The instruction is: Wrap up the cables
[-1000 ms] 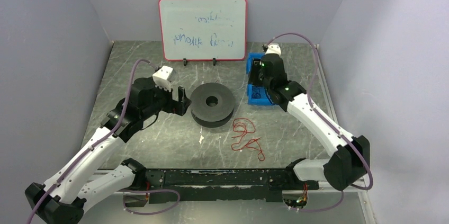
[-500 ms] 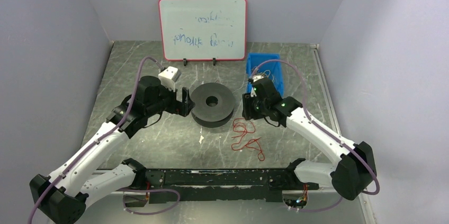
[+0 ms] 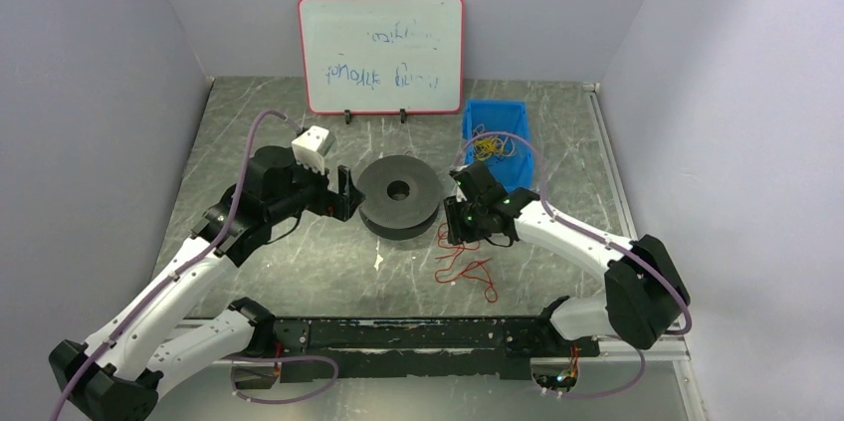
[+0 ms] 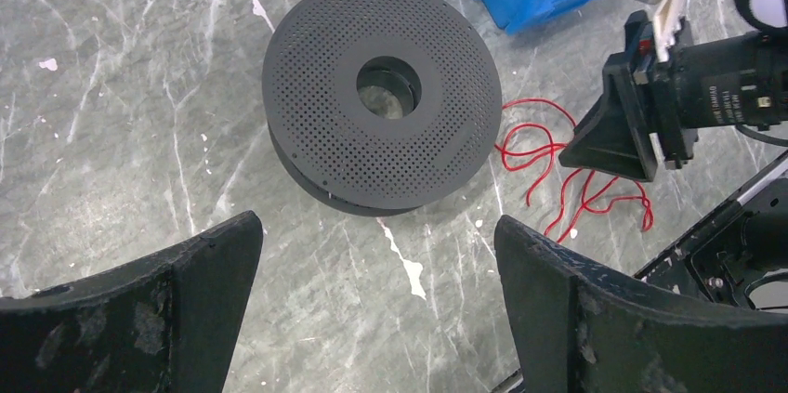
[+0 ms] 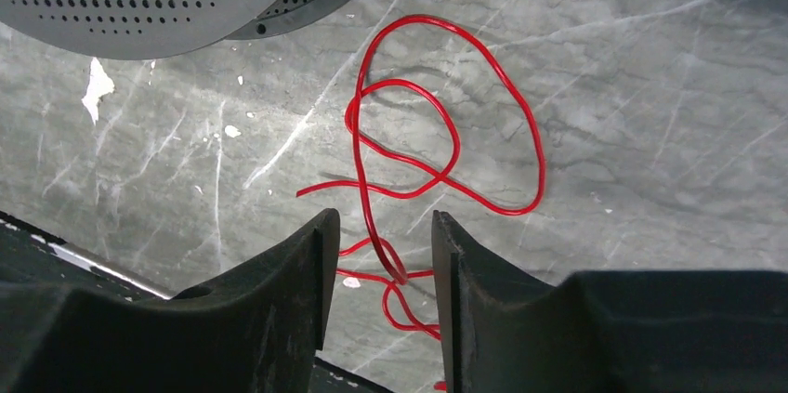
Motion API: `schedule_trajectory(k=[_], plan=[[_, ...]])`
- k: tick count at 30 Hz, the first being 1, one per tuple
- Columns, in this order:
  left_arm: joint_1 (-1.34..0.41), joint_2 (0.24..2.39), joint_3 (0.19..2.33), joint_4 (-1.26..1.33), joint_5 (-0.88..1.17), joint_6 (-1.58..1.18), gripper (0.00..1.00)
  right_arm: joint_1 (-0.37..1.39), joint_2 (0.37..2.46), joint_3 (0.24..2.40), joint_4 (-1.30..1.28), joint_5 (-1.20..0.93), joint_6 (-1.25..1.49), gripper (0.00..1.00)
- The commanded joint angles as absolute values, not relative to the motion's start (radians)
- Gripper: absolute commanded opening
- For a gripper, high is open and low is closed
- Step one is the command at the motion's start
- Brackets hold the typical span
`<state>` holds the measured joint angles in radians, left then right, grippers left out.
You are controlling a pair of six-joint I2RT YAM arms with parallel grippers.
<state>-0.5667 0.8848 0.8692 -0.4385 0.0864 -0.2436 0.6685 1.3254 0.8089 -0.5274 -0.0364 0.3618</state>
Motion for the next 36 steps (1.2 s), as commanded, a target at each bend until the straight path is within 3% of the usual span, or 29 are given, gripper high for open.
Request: schedule_trajectory(k=[1, 6, 20, 36], plan=[[-0.571, 0.854, 0.846, -0.436, 0.122, -0.257, 0.98, 0.685, 1.353, 0.795, -0.481, -0.083, 0.36, 0.39], [-0.572, 0.821, 0.823, -0.43, 0.126, -0.276, 0.98, 0.716, 1.343, 0.817, -0.502, -0.062, 0.357, 0.0], [-0.572, 0.785, 0.791, -0.398, 0.223, -0.356, 0.99, 0.737, 1.044, 1.019, -0.579, -0.045, 0.315, 0.0], [-0.571, 0.802, 0.743, -0.262, 0.456, -0.482, 0.99, 0.736, 0.875, 1.115, -0.317, -0.277, 0.256, 0.0]])
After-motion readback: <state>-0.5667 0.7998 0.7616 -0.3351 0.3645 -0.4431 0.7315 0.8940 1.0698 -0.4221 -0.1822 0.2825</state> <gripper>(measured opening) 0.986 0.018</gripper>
